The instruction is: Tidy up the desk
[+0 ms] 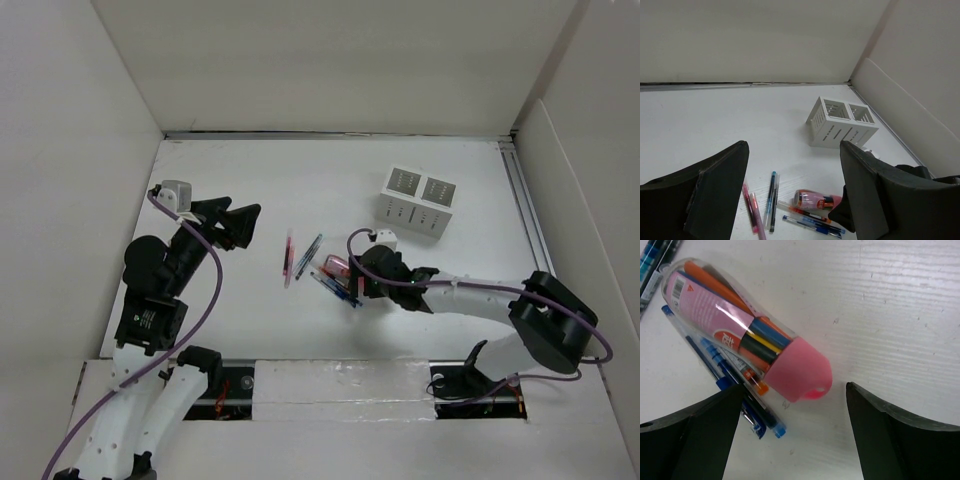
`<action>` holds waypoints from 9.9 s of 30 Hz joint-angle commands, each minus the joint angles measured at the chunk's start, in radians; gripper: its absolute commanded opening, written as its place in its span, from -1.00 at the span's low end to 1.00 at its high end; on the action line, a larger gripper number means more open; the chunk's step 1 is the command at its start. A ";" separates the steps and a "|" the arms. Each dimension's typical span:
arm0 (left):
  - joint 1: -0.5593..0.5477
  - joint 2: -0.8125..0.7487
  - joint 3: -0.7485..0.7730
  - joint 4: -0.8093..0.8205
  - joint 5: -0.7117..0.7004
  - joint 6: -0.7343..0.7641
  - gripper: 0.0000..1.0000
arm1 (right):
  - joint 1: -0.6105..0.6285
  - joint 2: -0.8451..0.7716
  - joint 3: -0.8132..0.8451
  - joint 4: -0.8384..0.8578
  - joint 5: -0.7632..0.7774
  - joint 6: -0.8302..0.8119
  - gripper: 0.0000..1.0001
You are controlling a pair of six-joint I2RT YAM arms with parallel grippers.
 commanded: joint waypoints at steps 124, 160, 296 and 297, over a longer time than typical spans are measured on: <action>-0.072 0.035 0.016 0.022 0.004 0.011 0.40 | -0.513 -0.208 0.540 -0.202 -0.033 -0.218 -0.60; -0.072 0.015 0.016 0.014 -0.027 0.023 0.37 | 0.075 0.488 0.566 0.020 0.022 -0.296 -0.34; -0.072 -0.013 0.011 0.017 -0.024 0.022 0.35 | 0.123 0.402 0.449 -0.058 -0.183 -0.161 -0.36; -0.072 -0.013 0.011 0.017 -0.027 0.022 0.35 | 0.123 0.405 0.450 -0.063 -0.176 -0.161 -0.36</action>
